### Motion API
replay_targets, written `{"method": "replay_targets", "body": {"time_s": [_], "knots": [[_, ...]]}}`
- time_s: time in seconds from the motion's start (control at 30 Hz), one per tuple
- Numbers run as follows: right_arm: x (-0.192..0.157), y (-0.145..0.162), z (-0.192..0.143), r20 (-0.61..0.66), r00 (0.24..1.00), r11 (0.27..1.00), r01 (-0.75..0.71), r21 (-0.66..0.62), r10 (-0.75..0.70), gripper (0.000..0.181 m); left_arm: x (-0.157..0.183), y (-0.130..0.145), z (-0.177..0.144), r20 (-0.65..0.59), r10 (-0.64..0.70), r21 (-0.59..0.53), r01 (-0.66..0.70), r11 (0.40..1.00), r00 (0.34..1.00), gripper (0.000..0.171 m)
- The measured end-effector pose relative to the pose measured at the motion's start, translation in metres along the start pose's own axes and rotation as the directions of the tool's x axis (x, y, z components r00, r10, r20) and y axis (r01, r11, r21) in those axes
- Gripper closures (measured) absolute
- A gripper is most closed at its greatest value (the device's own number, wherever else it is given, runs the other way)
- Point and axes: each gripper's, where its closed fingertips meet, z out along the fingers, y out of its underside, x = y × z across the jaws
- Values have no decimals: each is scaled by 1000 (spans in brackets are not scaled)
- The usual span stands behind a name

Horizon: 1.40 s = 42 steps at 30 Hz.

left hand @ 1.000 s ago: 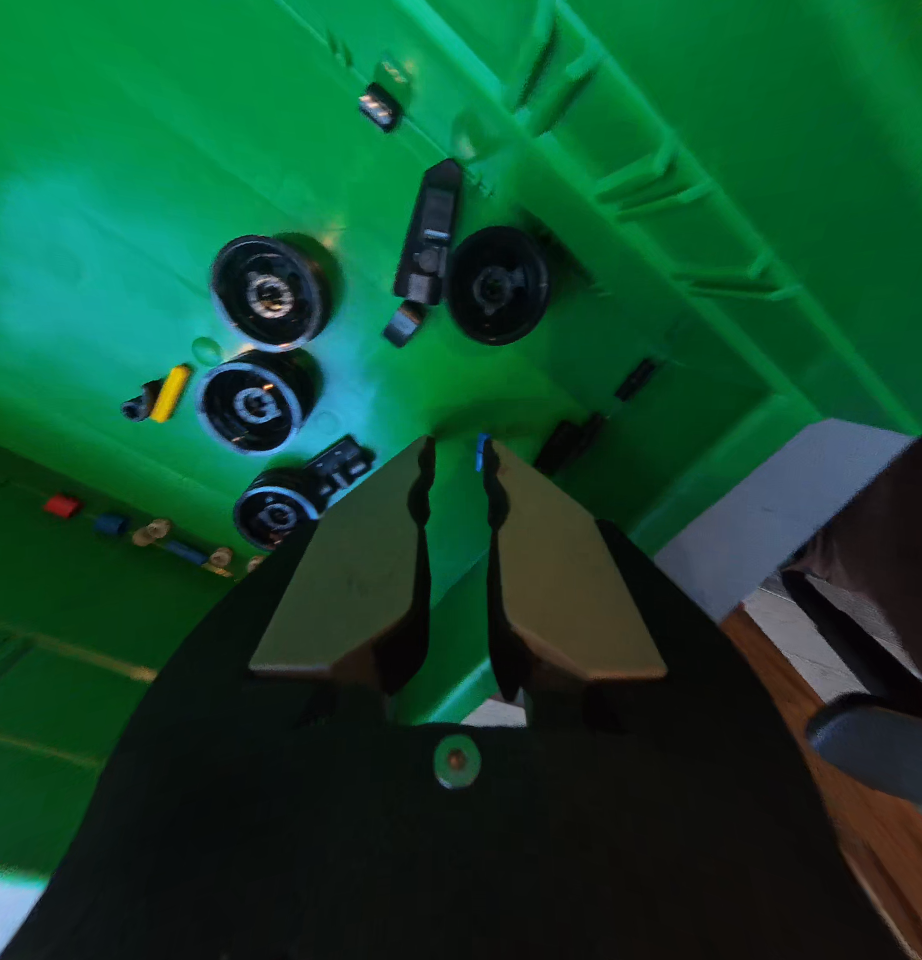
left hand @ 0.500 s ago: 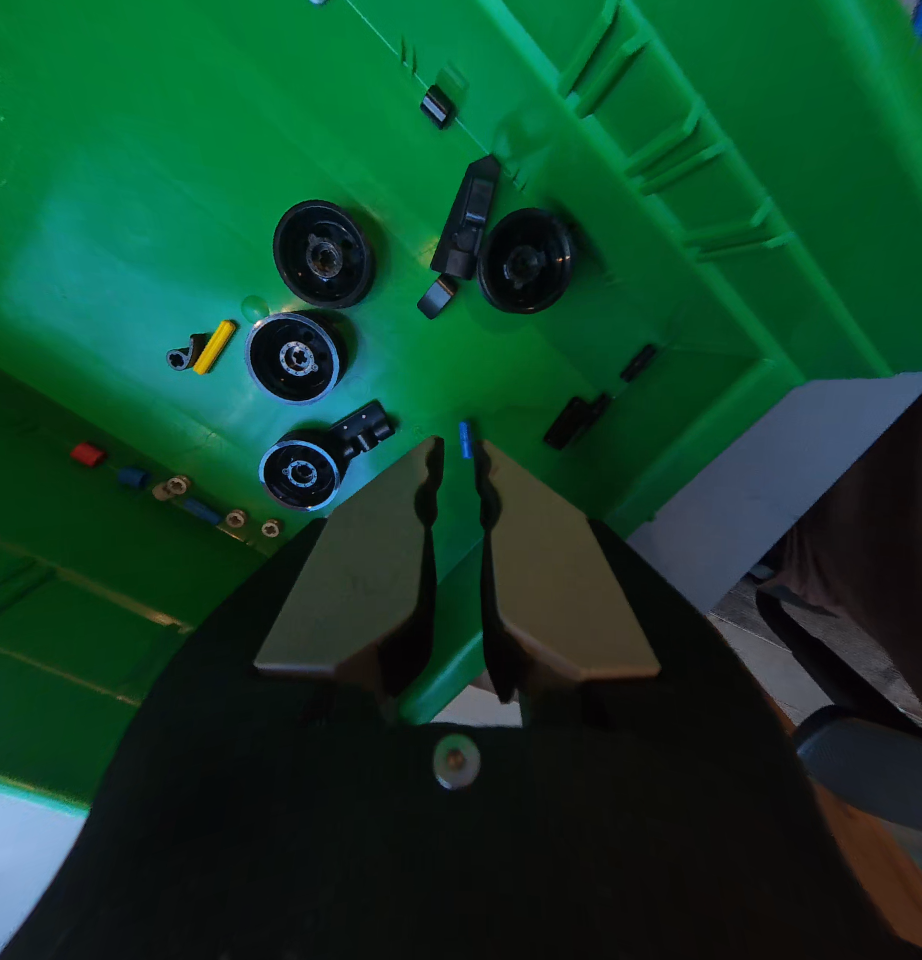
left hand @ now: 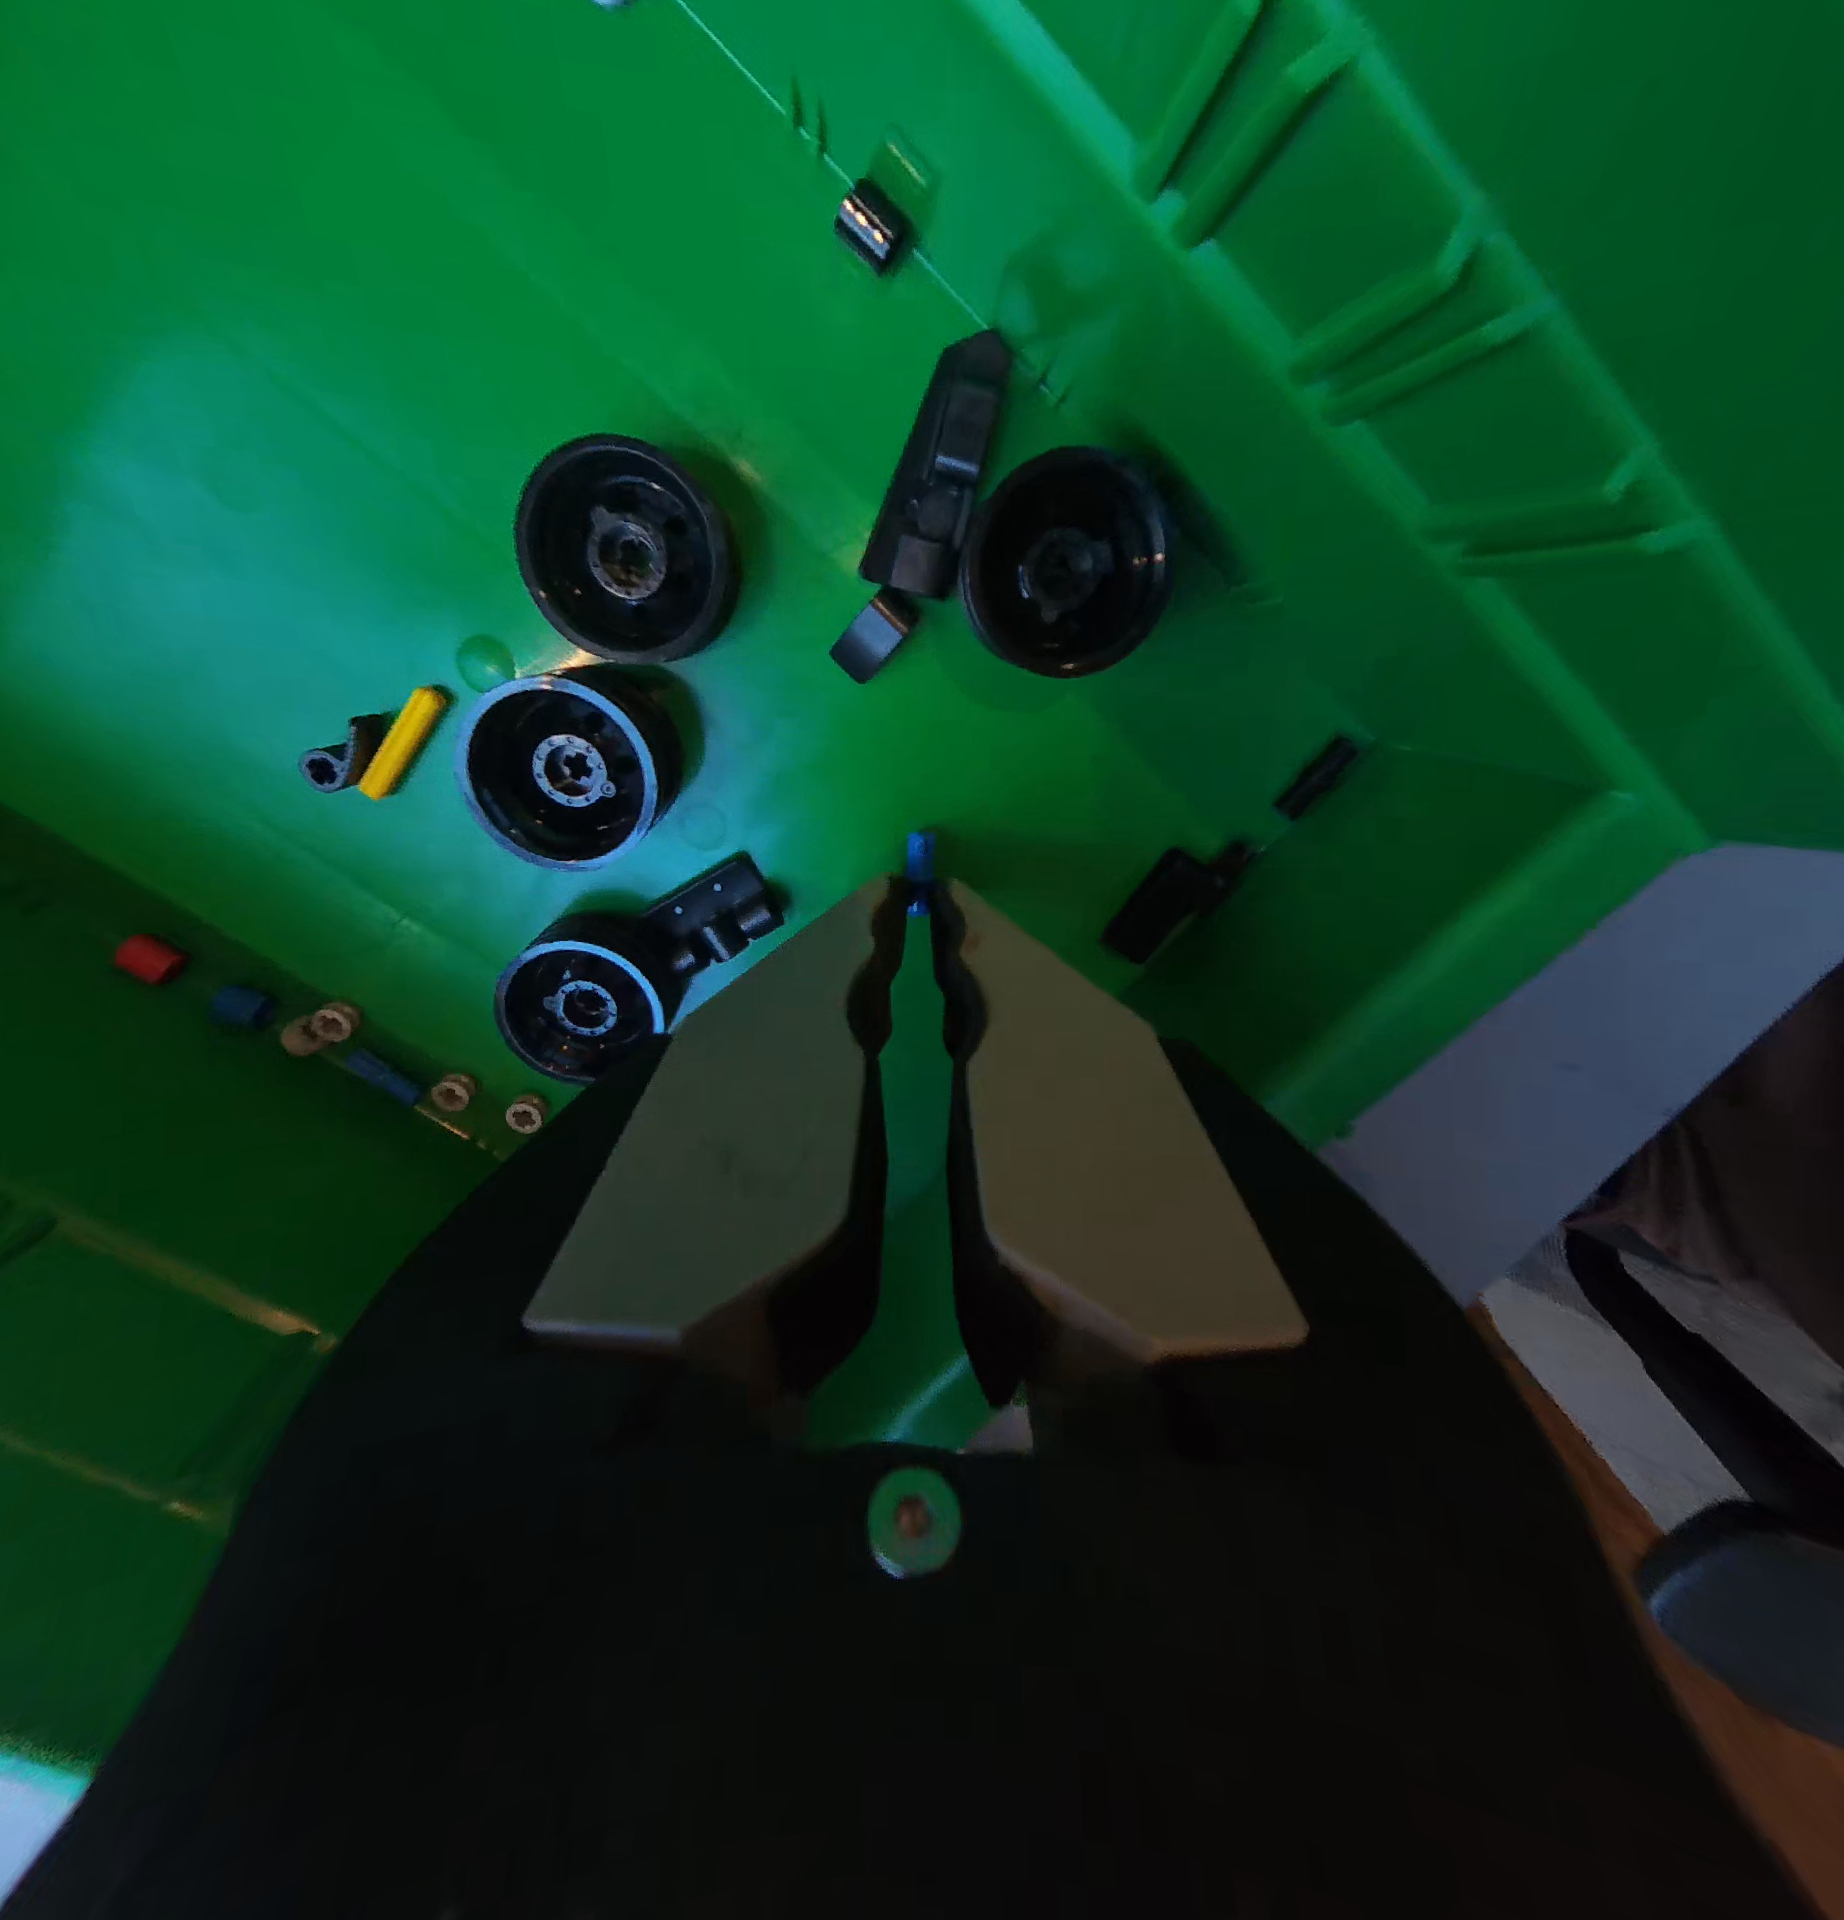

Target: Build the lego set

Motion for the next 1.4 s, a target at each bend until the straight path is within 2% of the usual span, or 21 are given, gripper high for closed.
{"method": "replay_targets", "body": {"time_s": [0.13,0.23,0.33,0.47,0.6,0.77,0.87,1.0,1.07,1.2,1.4], "knots": [[-15,-7,-6,24,999,1000,29,-11,-28,171,-7,-17,-17,74,-30,120,21,993,997,170],[-24,-18,-26,9,997,997,74,-1,-74,171,-10,-34,-39,142,-56,214,25,976,988,170],[-34,-15,-50,-17,993,993,112,-26,-113,171,0,-56,-67,201,-51,312,-15,950,978,170],[-48,6,-82,-32,982,976,182,-123,-187,171,43,-93,-95,199,20,436,-106,894,980,170],[-56,30,-110,-35,971,949,223,-222,-237,170,115,-134,-100,131,208,514,-246,822,969,170],[-60,39,-130,-48,966,937,235,-259,-255,170,169,-165,-69,104,371,433,-378,818,923,170],[-60,36,-133,-50,963,934,245,-259,-266,170,186,-169,-42,35,424,342,-410,846,905,170],[-64,39,-136,-30,972,942,220,-254,-235,170,182,-162,-3,-7,387,161,-381,911,922,169],[-66,40,-136,-22,976,946,205,-253,-217,170,178,-157,11,-34,356,112,-351,930,934,169],[-66,43,-137,-15,980,948,189,-255,-199,170,167,-152,26,-55,297,67,-293,954,953,170],[-63,47,-135,-19,981,947,180,-266,-192,169,166,-146,36,-82,302,17,-302,953,950,166]]}}
